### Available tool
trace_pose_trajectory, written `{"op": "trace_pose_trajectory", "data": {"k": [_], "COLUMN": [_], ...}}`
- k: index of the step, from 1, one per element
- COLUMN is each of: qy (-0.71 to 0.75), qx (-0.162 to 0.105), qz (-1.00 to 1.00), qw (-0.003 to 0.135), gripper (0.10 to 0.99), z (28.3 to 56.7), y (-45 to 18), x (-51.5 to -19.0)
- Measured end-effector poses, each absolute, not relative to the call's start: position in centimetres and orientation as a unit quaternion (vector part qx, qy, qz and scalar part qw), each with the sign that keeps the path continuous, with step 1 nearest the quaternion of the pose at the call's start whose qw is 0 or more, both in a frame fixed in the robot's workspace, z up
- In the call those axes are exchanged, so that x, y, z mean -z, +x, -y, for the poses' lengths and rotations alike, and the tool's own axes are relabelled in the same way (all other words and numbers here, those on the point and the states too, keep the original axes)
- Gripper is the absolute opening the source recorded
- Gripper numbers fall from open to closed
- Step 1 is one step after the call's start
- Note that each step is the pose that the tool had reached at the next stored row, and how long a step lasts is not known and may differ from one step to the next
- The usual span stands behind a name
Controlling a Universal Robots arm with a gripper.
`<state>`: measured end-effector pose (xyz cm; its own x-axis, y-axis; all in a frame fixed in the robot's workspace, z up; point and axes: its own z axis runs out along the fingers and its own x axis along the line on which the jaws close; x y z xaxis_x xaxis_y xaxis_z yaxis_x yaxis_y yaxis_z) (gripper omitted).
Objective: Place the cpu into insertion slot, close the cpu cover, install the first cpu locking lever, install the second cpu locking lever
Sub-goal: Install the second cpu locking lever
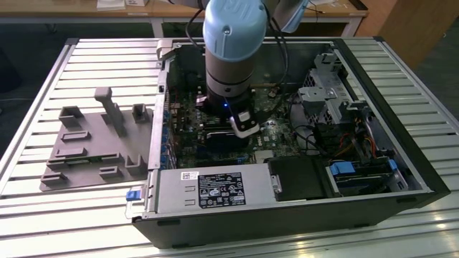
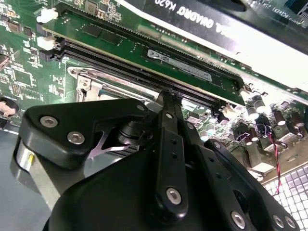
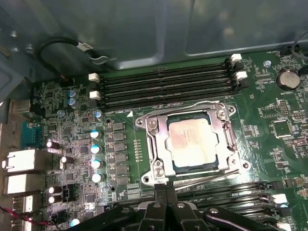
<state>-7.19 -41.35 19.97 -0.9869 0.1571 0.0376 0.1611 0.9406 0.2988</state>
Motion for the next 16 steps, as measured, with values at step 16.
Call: {"op": "trace_pose_trajectory", "data": {"k": [16], "qy": [-0.081], "qx": [0.175], "qz": [0.981], "qw": [0.008], "gripper": [0.102], "z": [41.35], "y": [-7.95], "x": [-19.44]}}
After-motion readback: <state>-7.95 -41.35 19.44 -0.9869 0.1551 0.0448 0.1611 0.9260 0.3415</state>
